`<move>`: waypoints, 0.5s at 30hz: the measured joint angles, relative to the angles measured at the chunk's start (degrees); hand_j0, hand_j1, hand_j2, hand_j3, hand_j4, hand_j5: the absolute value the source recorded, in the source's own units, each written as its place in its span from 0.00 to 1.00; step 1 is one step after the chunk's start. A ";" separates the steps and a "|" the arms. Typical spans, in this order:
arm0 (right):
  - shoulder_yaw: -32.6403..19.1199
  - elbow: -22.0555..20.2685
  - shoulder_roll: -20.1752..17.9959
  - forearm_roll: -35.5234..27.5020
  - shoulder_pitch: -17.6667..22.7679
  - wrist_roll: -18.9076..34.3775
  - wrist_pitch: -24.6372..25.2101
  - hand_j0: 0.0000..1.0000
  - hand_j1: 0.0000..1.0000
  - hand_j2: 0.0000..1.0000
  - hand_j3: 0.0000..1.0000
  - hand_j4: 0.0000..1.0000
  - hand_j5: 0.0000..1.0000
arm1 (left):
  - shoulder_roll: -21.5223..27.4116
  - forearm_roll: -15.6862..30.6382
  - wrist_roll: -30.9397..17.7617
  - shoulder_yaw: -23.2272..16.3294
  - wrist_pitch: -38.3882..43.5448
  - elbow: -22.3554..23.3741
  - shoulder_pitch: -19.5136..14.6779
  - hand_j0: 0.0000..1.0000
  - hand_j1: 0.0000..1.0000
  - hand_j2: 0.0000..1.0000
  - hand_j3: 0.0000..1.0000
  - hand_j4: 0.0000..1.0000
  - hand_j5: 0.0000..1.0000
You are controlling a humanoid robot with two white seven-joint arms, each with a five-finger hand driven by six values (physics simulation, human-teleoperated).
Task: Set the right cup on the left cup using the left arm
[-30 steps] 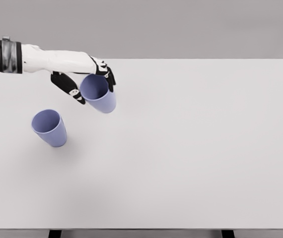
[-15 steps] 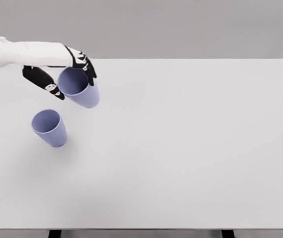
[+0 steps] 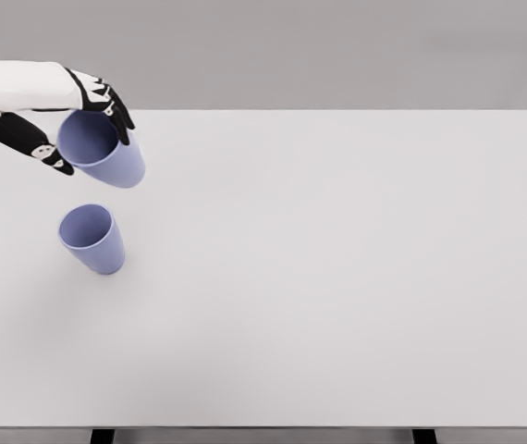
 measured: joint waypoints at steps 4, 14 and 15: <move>0.00 -0.01 0.00 0.00 0.00 0.00 0.00 1.00 1.00 1.00 1.00 1.00 1.00 | 2.34 0.55 0.00 -0.13 0.02 -1.62 -0.09 0.53 0.53 0.53 0.53 0.53 0.53; 0.00 -0.01 0.00 0.00 0.00 0.00 0.00 1.00 1.00 1.00 1.00 1.00 1.00 | 4.40 0.01 0.00 -0.67 3.03 -3.00 -0.18 0.53 0.53 0.53 0.53 0.53 0.53; 0.00 0.00 0.00 0.00 0.00 0.00 0.00 1.00 1.00 1.00 1.00 1.00 1.00 | 4.44 -0.03 0.00 -0.92 3.36 -3.10 -0.18 0.53 0.53 0.53 0.53 0.53 0.53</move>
